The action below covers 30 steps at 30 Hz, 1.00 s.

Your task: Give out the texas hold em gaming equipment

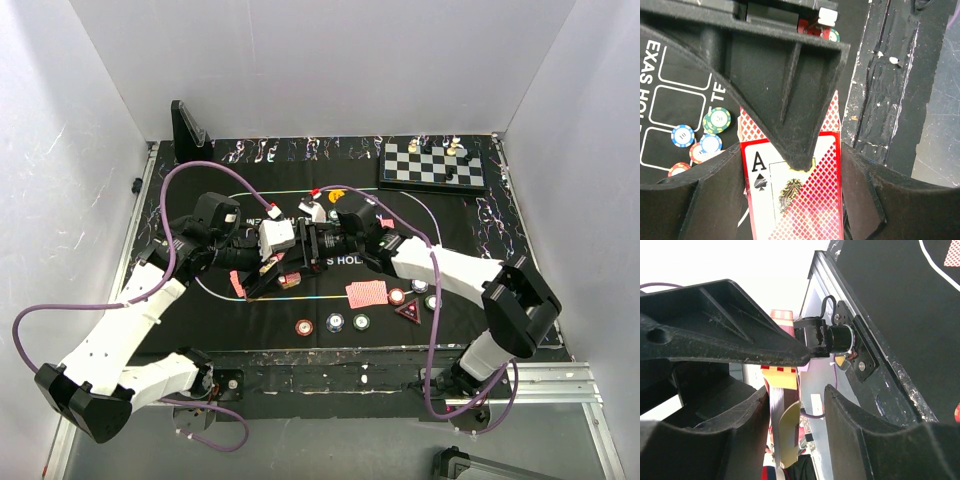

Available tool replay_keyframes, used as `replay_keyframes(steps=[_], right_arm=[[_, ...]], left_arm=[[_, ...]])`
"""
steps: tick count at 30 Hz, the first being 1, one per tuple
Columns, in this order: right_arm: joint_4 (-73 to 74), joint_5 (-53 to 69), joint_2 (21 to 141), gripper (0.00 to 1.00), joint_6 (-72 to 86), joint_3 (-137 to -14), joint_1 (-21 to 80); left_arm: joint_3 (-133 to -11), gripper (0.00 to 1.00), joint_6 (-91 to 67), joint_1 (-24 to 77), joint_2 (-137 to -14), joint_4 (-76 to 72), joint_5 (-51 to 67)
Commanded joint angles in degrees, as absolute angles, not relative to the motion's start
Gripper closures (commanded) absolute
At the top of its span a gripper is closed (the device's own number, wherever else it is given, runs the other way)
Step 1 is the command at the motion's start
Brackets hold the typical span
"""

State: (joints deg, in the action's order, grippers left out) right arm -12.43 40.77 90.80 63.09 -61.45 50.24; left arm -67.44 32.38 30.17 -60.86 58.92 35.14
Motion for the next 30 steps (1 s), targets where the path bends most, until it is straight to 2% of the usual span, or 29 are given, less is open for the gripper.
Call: replay_keyframes(steps=[1,14,24,30], right_arm=[[-14.1,40.6,87.3,0.50,63.2,-58.7,47.7],[-14.4,41.4,84.9,0.68,63.7,-55.9,46.1],[-12.7,41.1,79.7,0.76,63.4,-51.9,43.4],[-11.6,41.6,77.6,0.89,63.9,-52.1,42.1]], left_arm=[[-68.4,0.81,32.4,30.1,-58.6,58.4,37.1],[-68.7,0.81,31.9,30.1,-58.8,58.3,37.1],[-68.8,0.81,31.9,30.1,-58.9,58.1,37.2],[-68.7,0.81,31.9,30.1,-58.9,58.0,37.0]])
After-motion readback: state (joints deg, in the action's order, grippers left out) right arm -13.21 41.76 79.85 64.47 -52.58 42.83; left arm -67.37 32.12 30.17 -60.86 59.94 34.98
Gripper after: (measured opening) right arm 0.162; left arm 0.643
